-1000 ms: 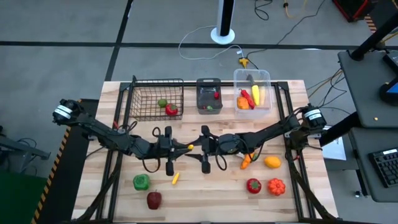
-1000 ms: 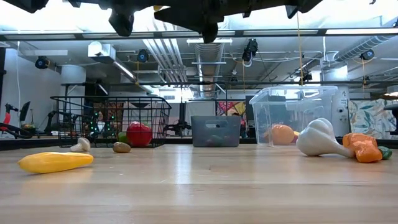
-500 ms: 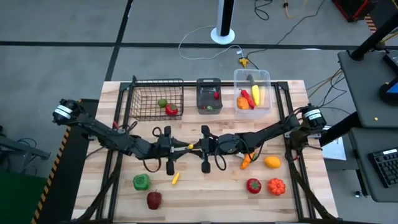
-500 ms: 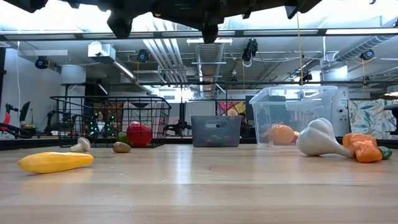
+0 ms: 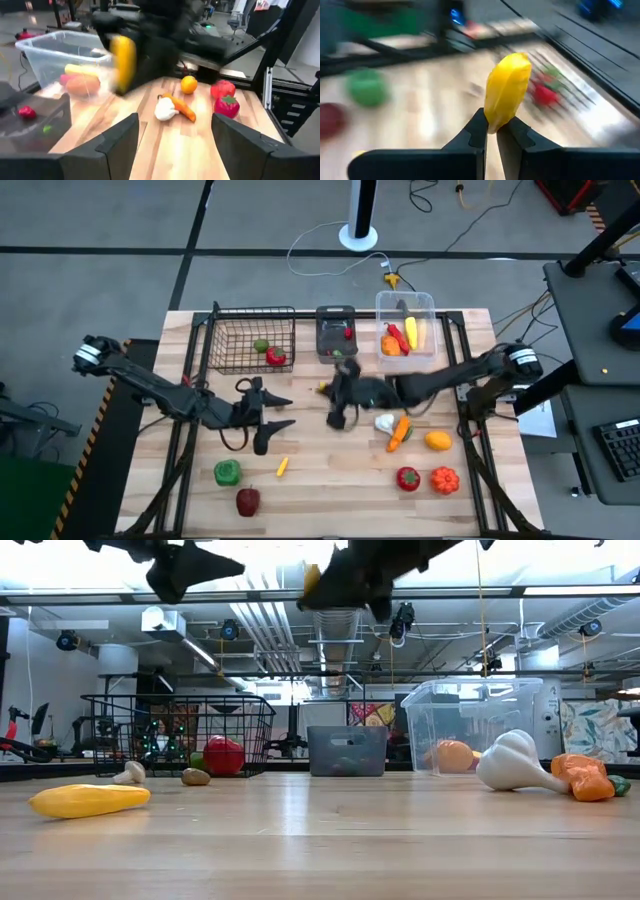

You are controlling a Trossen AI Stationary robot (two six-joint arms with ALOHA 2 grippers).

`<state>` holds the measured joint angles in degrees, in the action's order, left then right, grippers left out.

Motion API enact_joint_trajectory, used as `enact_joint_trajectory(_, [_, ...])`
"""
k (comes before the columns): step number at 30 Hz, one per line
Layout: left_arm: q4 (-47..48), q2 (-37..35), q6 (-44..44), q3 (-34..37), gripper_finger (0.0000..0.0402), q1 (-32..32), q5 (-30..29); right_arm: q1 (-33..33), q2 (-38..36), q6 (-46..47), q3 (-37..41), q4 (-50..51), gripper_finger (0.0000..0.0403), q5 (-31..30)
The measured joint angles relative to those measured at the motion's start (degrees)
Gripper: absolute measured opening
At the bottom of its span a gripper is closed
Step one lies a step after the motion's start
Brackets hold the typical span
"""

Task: Sort produce into baskets
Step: Put the top yellow chili pepper into the black bin

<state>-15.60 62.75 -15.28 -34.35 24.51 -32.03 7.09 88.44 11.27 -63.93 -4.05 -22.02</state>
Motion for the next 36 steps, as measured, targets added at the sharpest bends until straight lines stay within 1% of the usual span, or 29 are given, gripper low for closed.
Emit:
enact_joint_trajectory(3, [1.46, -1.17, -1.37, 0.00, 0.0231, 0.20, 0.00, -4.52, -0.92, 4.46, -4.78, 14.61, 0.0022, -0.81])
enact_joint_trajectory(7, [2.90, -1.28, -1.79, 0.00, 0.0227, 0.22, 0.01, -10.61, 0.83, 7.17, -12.23, 29.36, 0.0022, -0.69])
enact_joint_trajectory(10, [4.46, -1.26, -2.61, 0.00, 0.0224, 0.23, 0.02, -14.69, 3.82, 7.20, -17.42, 37.91, 0.0022, -0.52])
enact_joint_trajectory(13, [6.39, -1.26, -4.68, 0.00, 0.0222, 0.24, 0.03, -17.89, 6.90, 5.71, -21.83, 43.10, 0.0022, -0.52])
enact_joint_trajectory(20, [11.09, -1.64, -8.80, 0.00, 0.0221, 0.26, 0.08, -22.38, 12.03, 1.34, -27.38, 44.52, 0.0022, 1.38])
enact_joint_trajectory(23, [13.86, -2.02, -10.79, -0.19, 0.0221, 0.26, 0.11, -23.99, 13.22, 0.64, -28.12, 44.51, 0.0022, 1.95])
enact_joint_trajectory(28, [21.70, -2.03, -15.30, -2.33, 0.0221, 0.31, 0.13, -26.42, 14.78, 0.03, -28.27, 44.65, 0.0024, 2.91])
enact_joint_trajectory(32, [26.37, -1.50, -17.05, -4.12, 0.0221, 0.31, 0.13, -27.43, 15.19, 0.66, -28.27, 44.75, 0.0037, 2.97])
enact_joint_trajectory(36, [27.61, -1.06, -17.13, -5.11, 0.0221, 0.33, 0.13, -27.68, 15.30, 0.58, -28.25, 44.92, 0.0062, 3.01])
